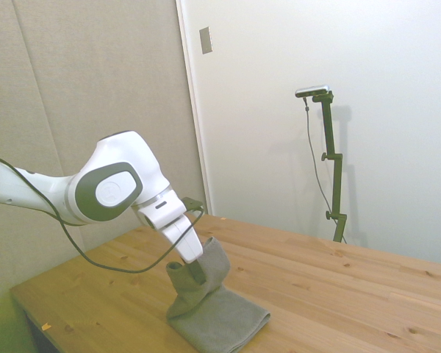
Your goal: Fold the towel
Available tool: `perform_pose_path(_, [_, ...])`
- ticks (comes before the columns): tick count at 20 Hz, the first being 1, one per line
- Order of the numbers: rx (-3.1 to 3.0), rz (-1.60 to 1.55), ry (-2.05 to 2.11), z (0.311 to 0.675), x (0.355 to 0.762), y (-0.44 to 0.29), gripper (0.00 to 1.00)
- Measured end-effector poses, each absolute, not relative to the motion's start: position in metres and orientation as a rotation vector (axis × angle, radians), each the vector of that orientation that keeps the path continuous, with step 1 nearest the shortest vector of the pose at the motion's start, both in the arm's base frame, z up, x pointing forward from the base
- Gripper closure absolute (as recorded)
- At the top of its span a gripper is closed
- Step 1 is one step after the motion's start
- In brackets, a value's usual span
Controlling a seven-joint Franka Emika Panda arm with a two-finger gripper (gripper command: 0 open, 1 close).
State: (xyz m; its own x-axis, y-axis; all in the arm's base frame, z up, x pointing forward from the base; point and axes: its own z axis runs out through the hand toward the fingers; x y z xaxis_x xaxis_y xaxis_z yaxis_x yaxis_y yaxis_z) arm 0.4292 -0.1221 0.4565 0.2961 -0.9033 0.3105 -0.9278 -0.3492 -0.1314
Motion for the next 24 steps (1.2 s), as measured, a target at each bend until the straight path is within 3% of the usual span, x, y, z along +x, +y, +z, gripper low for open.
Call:
perform_pose_path(2, [2.466,0.502,-1.752,0.447,0.432,-0.129,1.0])
perform_pose_path(3, [2.462,0.498,-1.757,0.442,0.433,-0.133,0.0])
perform_pose_path(9, [2.458,0.493,-1.768,0.423,0.441,-0.151,0.0])
perform_pose_path(15, [2.489,0.487,-1.759,0.427,0.44,-0.151,0.0])
perform_pose_path(24, [2.649,0.421,-1.72,0.492,0.402,-0.145,0.0])
